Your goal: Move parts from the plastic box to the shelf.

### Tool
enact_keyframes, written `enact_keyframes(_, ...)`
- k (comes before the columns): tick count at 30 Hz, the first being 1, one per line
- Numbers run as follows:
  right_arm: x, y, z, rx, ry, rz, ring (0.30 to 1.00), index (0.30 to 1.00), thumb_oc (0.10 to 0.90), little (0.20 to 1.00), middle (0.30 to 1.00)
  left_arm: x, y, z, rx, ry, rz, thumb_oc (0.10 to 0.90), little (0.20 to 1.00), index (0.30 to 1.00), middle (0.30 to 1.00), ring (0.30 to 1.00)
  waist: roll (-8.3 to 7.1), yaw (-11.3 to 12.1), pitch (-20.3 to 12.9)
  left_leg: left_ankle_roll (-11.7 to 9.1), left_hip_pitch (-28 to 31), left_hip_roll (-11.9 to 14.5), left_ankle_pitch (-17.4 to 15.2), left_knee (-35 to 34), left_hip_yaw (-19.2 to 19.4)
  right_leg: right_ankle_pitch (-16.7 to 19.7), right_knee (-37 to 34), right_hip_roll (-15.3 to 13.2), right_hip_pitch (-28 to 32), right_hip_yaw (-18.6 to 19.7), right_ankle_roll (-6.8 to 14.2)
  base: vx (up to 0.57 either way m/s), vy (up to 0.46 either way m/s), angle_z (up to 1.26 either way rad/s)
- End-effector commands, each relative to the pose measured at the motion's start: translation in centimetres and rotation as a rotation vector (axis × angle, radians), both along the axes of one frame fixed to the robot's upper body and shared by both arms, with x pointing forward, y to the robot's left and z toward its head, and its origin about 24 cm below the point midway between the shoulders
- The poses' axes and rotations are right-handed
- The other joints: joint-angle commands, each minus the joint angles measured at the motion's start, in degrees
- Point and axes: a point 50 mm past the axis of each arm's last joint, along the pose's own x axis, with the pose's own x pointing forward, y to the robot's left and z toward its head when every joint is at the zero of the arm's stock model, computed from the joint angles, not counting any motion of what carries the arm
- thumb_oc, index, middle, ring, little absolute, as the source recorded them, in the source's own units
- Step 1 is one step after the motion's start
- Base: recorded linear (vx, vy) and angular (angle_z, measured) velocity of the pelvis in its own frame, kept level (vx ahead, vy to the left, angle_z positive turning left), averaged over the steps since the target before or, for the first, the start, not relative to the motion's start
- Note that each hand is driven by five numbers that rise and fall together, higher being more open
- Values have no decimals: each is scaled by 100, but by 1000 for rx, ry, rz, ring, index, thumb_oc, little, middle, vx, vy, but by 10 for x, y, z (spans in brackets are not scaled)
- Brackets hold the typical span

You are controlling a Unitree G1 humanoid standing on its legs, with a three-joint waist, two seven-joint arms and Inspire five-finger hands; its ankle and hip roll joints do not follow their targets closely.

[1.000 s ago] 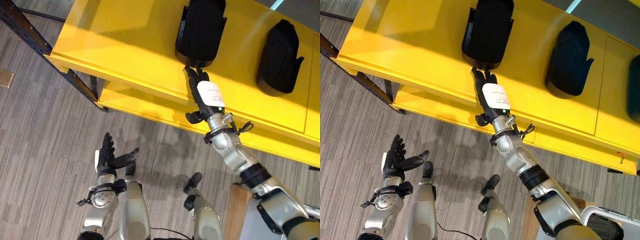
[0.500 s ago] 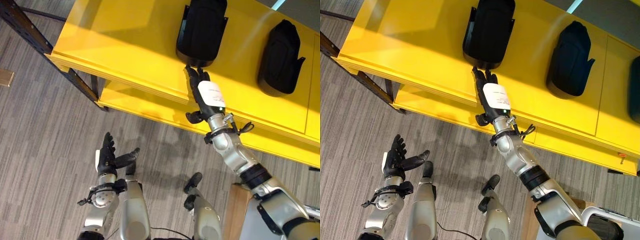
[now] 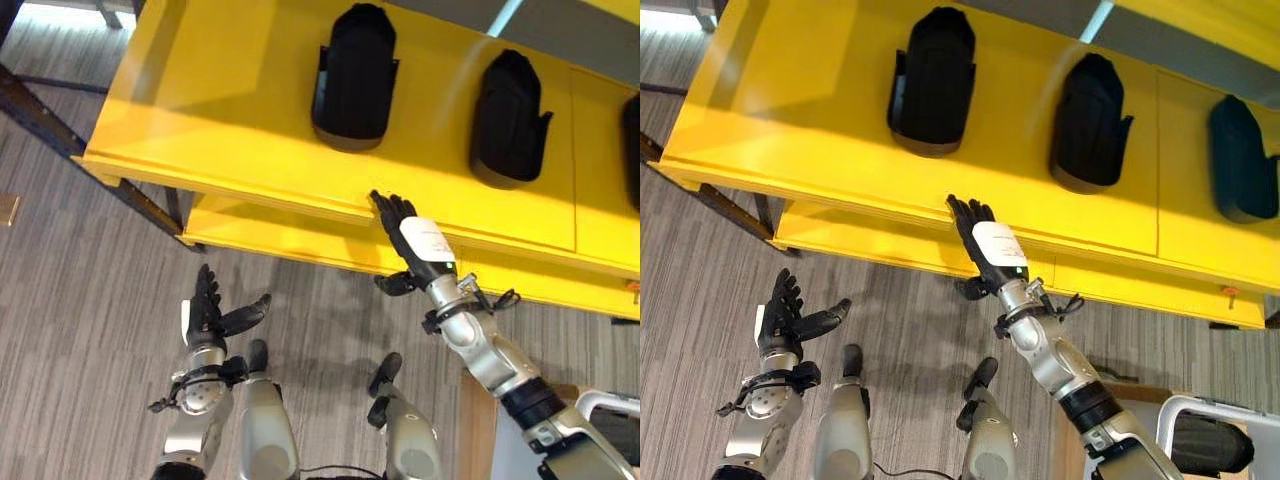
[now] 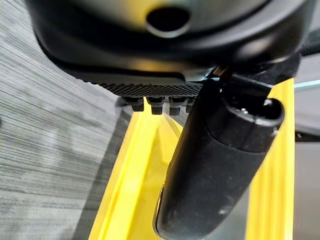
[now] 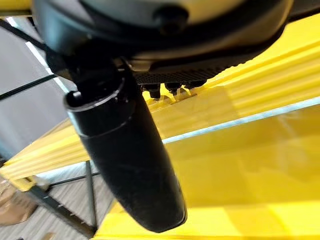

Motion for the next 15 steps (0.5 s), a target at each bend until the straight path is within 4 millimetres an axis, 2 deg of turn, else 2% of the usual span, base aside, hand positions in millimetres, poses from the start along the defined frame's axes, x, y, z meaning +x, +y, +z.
enact_keyframes(1,3,-15,29,14,-121,-35,1000,1000,900,1000,1000,-6,10,18,87,-95,-22,900,1000,1000,1000,1000,-176,-53,-509,181,102,90,-198,-213,134,-88,175,-445,167,36,521,26,-32,-16)
enact_keyframes(5,1,-28,27,3,-118,-80,1000,1000,900,1000,1000,-9,10,12,84,-72,-35,900,1000,1000,1000,1000,-95,-141,-658,137,372,164,-135,-388,267,-136,141,-347,244,139,506,32,-40,-25)
enact_keyframes(6,0,-35,28,7,-129,-104,1000,1000,900,1000,1000,-11,10,10,84,-60,-37,900,1000,1000,1000,1000,-60,-223,-737,113,469,188,-115,-454,318,-167,134,-303,268,171,500,40,-31,-22)
enact_keyframes(11,-8,-44,27,31,-136,-123,1000,1000,900,1000,1000,-13,8,2,79,-27,-46,900,1000,1000,1000,1000,55,-374,-939,62,787,314,-60,-615,502,-265,114,-178,364,310,462,41,-41,-24)
enact_keyframes(15,-21,-50,18,142,-110,-131,1000,1000,900,1000,1000,-14,3,-7,65,5,-62,900,1000,1000,1000,1000,215,-573,-1226,16,1143,475,29,-810,719,-408,107,-4,471,482,421,48,-46,-22)
